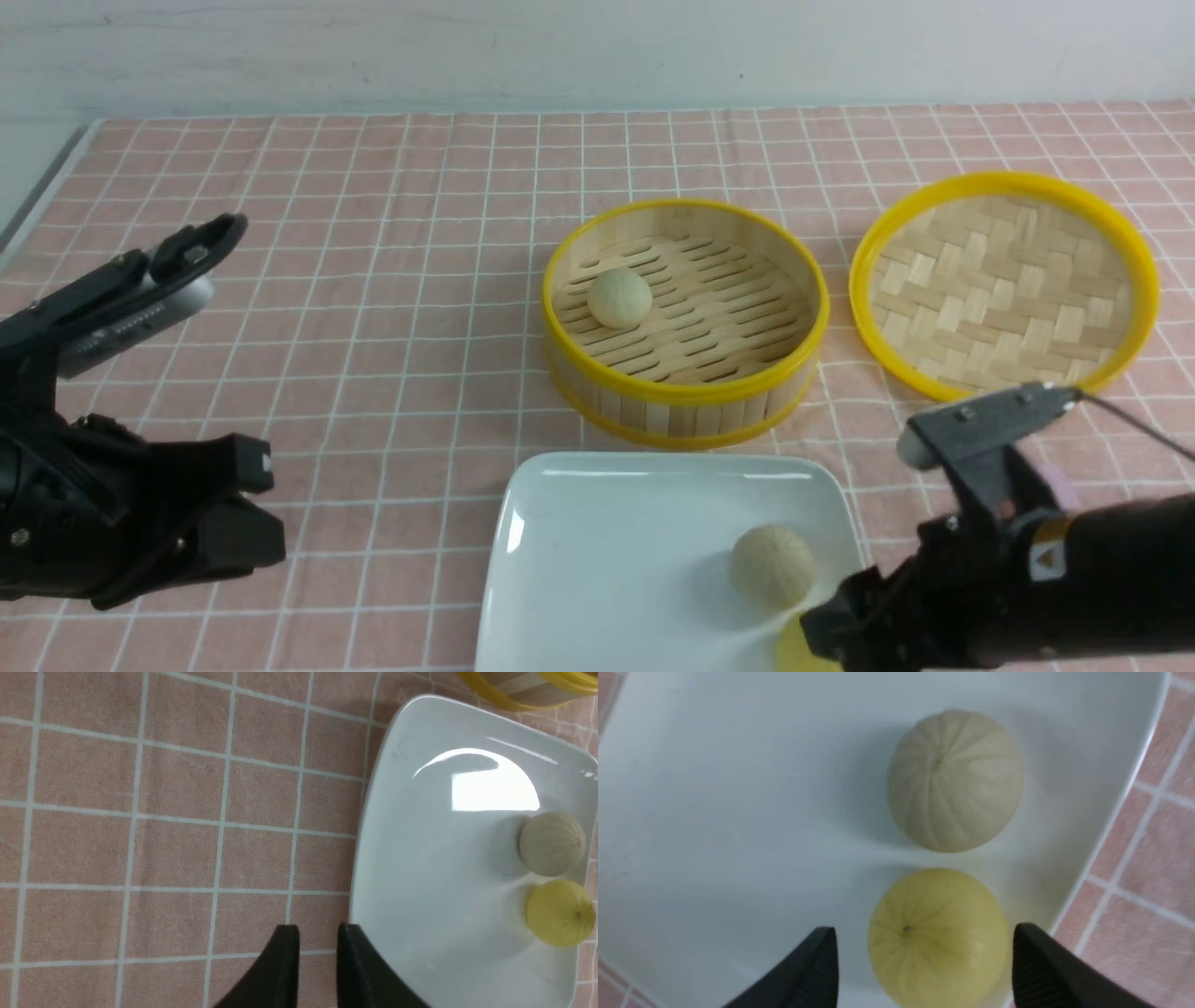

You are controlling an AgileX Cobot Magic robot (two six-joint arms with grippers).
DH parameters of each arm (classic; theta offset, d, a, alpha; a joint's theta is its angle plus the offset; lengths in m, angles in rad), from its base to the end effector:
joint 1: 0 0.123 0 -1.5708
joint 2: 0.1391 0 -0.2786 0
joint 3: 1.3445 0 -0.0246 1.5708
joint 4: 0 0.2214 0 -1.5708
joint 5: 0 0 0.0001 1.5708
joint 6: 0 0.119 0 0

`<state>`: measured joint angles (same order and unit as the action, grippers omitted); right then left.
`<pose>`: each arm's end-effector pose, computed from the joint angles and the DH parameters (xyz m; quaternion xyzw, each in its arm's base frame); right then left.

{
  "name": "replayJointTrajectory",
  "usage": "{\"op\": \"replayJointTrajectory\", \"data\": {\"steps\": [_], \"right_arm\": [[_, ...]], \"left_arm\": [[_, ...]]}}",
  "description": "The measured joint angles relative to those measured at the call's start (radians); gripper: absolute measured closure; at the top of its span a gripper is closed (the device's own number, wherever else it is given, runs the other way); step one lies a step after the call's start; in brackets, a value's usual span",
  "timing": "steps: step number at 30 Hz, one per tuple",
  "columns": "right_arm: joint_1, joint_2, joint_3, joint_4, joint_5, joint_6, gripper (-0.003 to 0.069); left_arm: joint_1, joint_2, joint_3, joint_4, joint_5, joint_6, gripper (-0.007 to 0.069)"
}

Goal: Put the steamed buns into the plate on the pink tablecloth.
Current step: 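Reach into the bamboo steamer and grasp a bun with the left gripper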

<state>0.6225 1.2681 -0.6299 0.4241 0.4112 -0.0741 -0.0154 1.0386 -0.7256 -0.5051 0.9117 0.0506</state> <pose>0.1724 0.1479 0.2088 -0.1690 0.9309 0.2122 0.2446 0.1664 -0.0481 0.2582 -0.0757 0.9487 -0.2221 0.2121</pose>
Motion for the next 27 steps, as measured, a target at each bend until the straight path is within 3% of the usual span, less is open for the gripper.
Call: {"op": "replayJointTrajectory", "data": {"steps": [6, 11, 13, 14, 16, 20, 23, 27], "right_arm": [[-0.133, -0.194, -0.166, -0.213, 0.341, 0.0, 0.02], [-0.237, -0.33, -0.229, -0.397, 0.605, 0.004, 0.042], [-0.26, -0.371, -0.221, -0.424, 0.651, 0.023, 0.0536], [-0.261, -0.375, -0.219, -0.424, 0.653, 0.023, 0.0547], [-0.269, -0.415, -0.195, -0.431, 0.656, 0.041, 0.0655], [-0.269, -0.442, -0.149, -0.433, 0.637, 0.049, 0.0673], [-0.269, -0.442, -0.135, -0.433, 0.616, 0.049, 0.0673], [-0.269, -0.442, -0.095, -0.433, 0.568, 0.049, 0.0673]], "left_arm": [[0.0, 0.053, -0.124, -0.028, 0.019, 0.026, 0.0467], [-0.018, 0.198, -0.319, -0.064, 0.084, 0.104, 0.0555], [-0.07, 0.278, -0.384, -0.057, 0.1, 0.124, 0.0603], [-0.086, 0.294, -0.396, -0.051, 0.103, 0.125, 0.0609], [-0.185, 0.399, -0.468, -0.019, 0.105, 0.124, 0.0623], [-0.355, 0.596, -0.657, 0.095, 0.059, 0.018, 0.0617], [-0.403, 0.692, -0.759, 0.17, 0.038, -0.075, 0.0589], [-0.459, 0.876, -0.965, 0.322, 0.03, -0.233, 0.0484]]}}
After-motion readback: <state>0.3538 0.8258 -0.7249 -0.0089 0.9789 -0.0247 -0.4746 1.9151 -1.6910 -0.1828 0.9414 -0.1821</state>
